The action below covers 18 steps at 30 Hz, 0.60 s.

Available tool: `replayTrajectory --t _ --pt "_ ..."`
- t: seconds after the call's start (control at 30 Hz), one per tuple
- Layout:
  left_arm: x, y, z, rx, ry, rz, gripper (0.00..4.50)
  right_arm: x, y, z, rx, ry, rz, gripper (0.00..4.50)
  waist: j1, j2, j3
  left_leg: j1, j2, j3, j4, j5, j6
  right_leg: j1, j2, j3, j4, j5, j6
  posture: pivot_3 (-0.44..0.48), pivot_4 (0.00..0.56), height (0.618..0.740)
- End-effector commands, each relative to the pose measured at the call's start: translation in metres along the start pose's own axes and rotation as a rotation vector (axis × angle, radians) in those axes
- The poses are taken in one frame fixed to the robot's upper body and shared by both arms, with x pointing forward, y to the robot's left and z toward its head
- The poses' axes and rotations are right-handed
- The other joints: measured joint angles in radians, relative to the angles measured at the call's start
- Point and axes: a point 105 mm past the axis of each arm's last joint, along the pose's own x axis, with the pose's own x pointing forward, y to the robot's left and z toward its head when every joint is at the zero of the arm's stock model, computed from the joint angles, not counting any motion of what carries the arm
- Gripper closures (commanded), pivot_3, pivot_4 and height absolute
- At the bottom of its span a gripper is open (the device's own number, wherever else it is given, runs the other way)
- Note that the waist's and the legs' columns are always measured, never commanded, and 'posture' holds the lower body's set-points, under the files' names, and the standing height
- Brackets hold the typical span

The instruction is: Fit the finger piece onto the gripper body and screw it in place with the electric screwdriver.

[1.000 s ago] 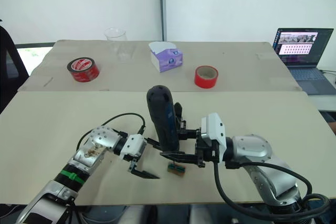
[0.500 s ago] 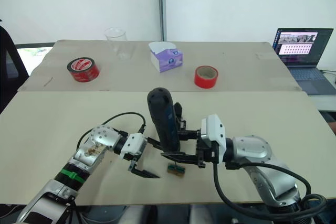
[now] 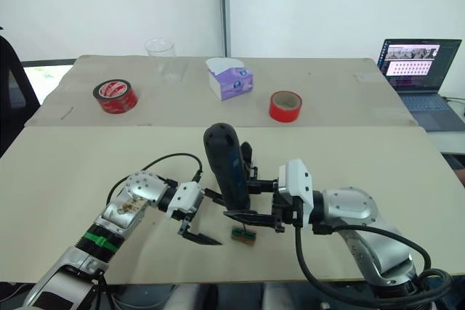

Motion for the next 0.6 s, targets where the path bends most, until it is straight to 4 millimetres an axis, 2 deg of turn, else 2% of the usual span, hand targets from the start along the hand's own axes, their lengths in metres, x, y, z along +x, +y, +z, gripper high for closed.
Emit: replayTrajectory --t 0.03,0.23,0.43,0.6 --pt "-0.002 0.005 0.013 0.049 -0.016 0.006 0.00 -0.002 0.001 0.014 -0.076 -0.029 0.010 2.61 0.000 0.000 0.000 0.000 0.000 0.000 0.000 0.000 0.000 0.000 0.000 0.000 0.000 0.000 0.000 0.000 0.150 0.740" --pt "-0.001 0.005 0.013 0.047 -0.018 0.003 0.00 -0.004 0.001 0.013 -0.077 -0.020 0.011 2.61 0.000 0.000 0.000 0.000 0.000 0.000 0.000 0.000 0.000 0.000 0.000 0.000 0.000 0.000 0.000 0.000 0.150 0.740" --pt "-0.001 0.001 0.011 0.036 -0.013 -0.014 0.00 -0.001 0.002 0.028 -0.039 -0.086 0.018 2.61 0.000 0.000 0.000 0.000 0.000 0.000 0.000 0.000 0.000 0.000 0.000 0.000 0.000 0.000 0.000 0.000 0.150 0.740" --pt "-0.001 0.000 0.011 0.033 -0.013 -0.021 0.00 0.002 0.007 0.029 -0.014 -0.091 0.029 2.61 0.000 0.000 0.000 0.000 0.000 0.000 0.000 0.000 0.000 0.000 0.000 0.000 0.000 0.000 0.000 0.000 0.150 0.740"
